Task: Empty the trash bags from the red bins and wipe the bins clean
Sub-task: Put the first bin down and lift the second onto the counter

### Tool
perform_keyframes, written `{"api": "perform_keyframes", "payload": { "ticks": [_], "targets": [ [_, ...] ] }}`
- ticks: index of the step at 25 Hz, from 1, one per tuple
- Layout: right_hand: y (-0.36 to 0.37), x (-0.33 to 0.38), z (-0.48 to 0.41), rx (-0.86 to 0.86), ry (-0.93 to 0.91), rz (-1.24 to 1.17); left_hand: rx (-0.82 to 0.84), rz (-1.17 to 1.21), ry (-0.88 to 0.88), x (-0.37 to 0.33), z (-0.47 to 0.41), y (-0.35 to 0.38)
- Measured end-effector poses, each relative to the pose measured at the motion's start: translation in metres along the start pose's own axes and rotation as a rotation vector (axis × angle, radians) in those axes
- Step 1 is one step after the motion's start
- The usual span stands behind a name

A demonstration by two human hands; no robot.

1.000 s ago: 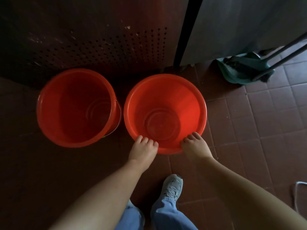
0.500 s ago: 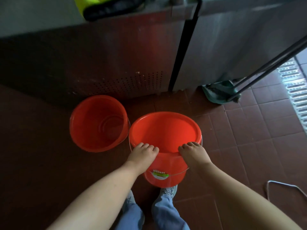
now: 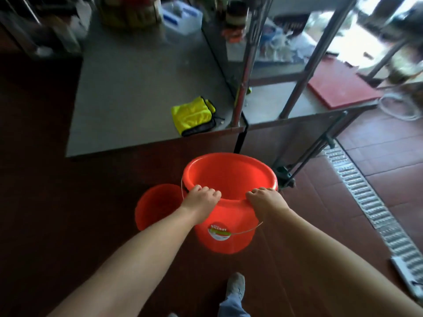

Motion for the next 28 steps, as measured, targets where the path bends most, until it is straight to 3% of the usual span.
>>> {"api": "perform_keyframes", "payload": {
  "ticks": [6,13,20,28],
  "targets": [
    [-0.150,0.076,0.029,-0.106,-0.101,0.118,-0.196,-0.066,0.018,0.067,0.078,-0.131],
    [-0.300,0.143,0.014,-0.321,-0.198,0.352,-0.368,-0.129,-0.143,0.168,0.129,-0.238],
    [-0.355,0.180,-0.065,-0.420,-0.248,0.415,-0.344,-0.221,-0.267,0.265,0.126,-0.264],
    [-0.380,0.178,-0.218,-0.397,-0.361,0.406,-0.283,-0.224,-0.381,0.368,0.062,-0.237]
  ]
}}
Point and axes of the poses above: each hand's wrist, its own z-axis away from the middle knuckle, its own y-axis out of the palm, x = y × z, the point moved 8 cm from there along -z, towards the middle knuckle, and after that the axes turned 12 degrees about -y, right-handed, at the moved point
